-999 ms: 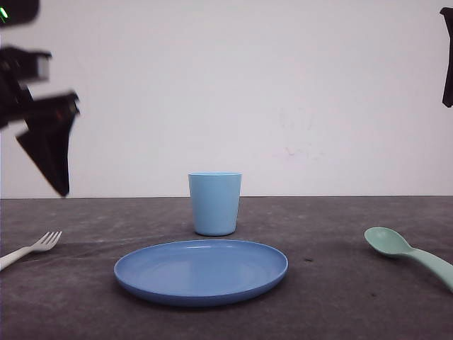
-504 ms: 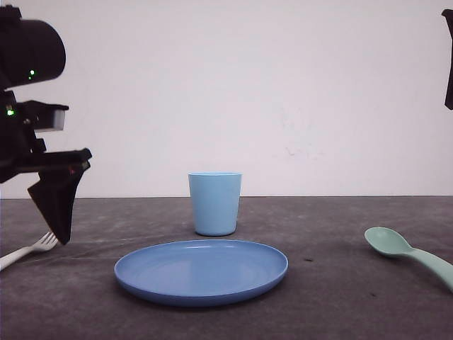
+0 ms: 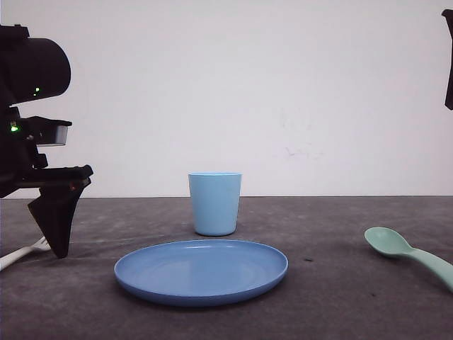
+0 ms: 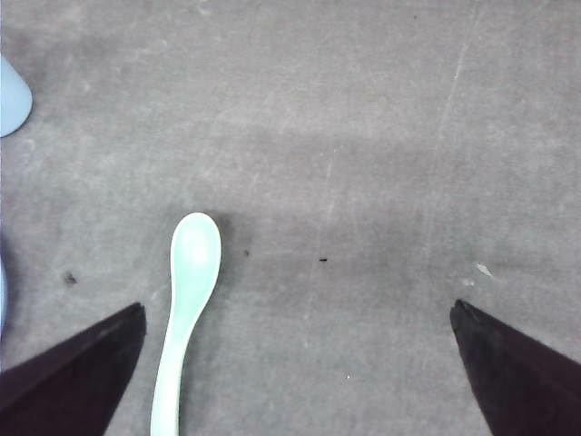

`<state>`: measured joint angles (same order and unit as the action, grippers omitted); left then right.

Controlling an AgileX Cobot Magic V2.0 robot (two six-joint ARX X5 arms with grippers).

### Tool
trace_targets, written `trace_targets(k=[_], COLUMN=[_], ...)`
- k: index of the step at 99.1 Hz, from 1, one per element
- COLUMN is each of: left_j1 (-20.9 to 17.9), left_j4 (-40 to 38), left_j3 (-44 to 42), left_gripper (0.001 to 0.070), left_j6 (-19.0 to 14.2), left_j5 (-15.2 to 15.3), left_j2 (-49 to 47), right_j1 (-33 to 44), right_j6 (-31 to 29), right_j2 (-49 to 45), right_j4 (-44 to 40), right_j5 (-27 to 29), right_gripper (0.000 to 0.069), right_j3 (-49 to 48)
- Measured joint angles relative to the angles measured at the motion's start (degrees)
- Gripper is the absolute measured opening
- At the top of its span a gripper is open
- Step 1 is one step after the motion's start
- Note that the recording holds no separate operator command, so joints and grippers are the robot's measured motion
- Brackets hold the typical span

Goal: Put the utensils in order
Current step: 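Lower the left gripper onto the white fork and close on it, then lift the white fork with the left gripper and carry it over the cup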

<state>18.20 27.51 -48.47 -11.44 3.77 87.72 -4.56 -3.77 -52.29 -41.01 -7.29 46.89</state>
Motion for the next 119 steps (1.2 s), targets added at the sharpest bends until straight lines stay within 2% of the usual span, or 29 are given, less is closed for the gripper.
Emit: trace_targets(k=[12, 16, 21, 35, 43, 49, 96, 108, 119], left_j1=[0.1, 0.1, 0.1, 0.1, 0.3, 0.4, 0.6, 0.9, 1.0], left_j4=[-0.1, -0.1, -0.2, -0.5, -0.7, -0.7, -2.8, -2.9, -3.5], left_j3=[0.0, 0.0, 0.0, 0.0, 0.0, -0.1, -0.2, -2.5, -5.3], left_gripper=[0.0545, 0.0522, 0.0452, 0.0186, 0.0091, 0.0052, 0.0042, 0.0042, 0.0042], left_j6=[-0.2, -0.2, -0.2, -0.4, -0.4, -0.5, -0.2, -0.2, -0.2], left_j5=[0.4, 0.5, 0.6, 0.4, -0.1, -0.5, -0.3, -1.2, -4.0], left_j2=[0.2, 0.2, 0.2, 0.2, 0.2, 0.3, -2.0, -4.9, -7.4], right_j1=[0.0, 0.0, 0.0, 0.0, 0.0, 0.0, 0.0, 0.0, 0.0], right_j6=[0.0, 0.0, 0.0, 0.0, 0.0, 0.0, 0.0, 0.0, 0.0], right_j2=[0.0, 0.0, 0.0, 0.0, 0.0, 0.0, 0.0, 0.0, 0.0], right_j4=[0.0, 0.0, 0.0, -0.1, -0.1, -0.1, -0.5, -0.9, -1.3], right_j5=[0.0, 0.0, 0.0, 0.0, 0.0, 0.0, 0.0, 0.0, 0.0], right_gripper=[0.0679, 0.0679, 0.0679, 0.0679, 0.0679, 0.0679, 0.0679, 0.0679, 0.0679], right_j3=[0.0, 0.0, 0.0, 0.0, 0.0, 0.0, 0.0, 0.0, 0.0])
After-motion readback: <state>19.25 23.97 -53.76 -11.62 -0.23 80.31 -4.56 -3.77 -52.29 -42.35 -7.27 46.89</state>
